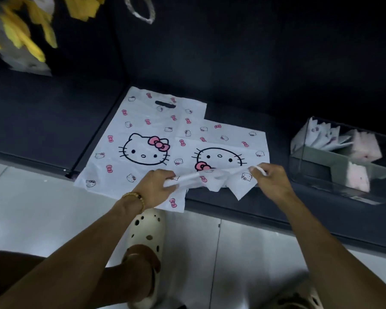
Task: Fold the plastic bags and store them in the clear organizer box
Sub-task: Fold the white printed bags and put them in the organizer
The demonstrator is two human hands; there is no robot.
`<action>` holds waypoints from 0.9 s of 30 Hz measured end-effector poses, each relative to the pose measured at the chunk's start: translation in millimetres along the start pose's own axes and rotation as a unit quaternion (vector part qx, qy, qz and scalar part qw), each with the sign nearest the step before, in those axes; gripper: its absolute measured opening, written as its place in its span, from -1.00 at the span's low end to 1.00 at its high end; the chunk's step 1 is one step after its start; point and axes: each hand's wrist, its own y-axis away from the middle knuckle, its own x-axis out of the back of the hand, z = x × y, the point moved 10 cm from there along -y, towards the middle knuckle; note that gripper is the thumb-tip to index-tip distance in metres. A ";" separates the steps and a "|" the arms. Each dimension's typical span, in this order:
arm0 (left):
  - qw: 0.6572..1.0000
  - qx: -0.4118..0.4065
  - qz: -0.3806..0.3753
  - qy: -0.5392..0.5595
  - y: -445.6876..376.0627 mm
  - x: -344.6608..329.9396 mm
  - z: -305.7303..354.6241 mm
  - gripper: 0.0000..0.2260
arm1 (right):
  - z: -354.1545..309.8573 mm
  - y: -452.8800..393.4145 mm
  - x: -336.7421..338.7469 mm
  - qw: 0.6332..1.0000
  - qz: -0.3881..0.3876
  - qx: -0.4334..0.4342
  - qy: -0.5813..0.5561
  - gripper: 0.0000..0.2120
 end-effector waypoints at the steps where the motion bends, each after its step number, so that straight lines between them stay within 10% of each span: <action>1: 0.998 0.007 -0.001 0.060 -5.5 -2.8 5.1 -0.95 | 15.7 1.3 8.3 0.999 0.005 -0.027 -0.020 -0.77; 6: 0.956 0.102 0.023 0.273 -36.2 -20.8 9.3 -0.95 | 71.5 9.8 30.6 0.987 0.029 -0.138 -0.081 -0.84; 10: 0.960 0.178 0.049 0.209 -67.1 -40.2 -1.0 -0.76 | 81.8 17.1 44.9 0.970 0.113 -0.148 -0.156 -0.78; 15: 0.964 0.213 0.049 0.153 -90.7 -53.4 -3.8 -0.47 | 100.0 29.9 35.0 0.987 0.014 -0.136 -0.085 -0.51; 18: 0.967 0.199 0.071 0.141 -92.5 -50.9 3.5 -0.50 | 110.8 30.9 43.7 0.984 0.079 -0.156 -0.017 -0.81; 27: 0.977 0.133 0.166 -0.031 -34.2 -29.8 10.7 -0.64 | 120.6 26.1 36.3 0.960 0.177 -0.216 0.001 -0.91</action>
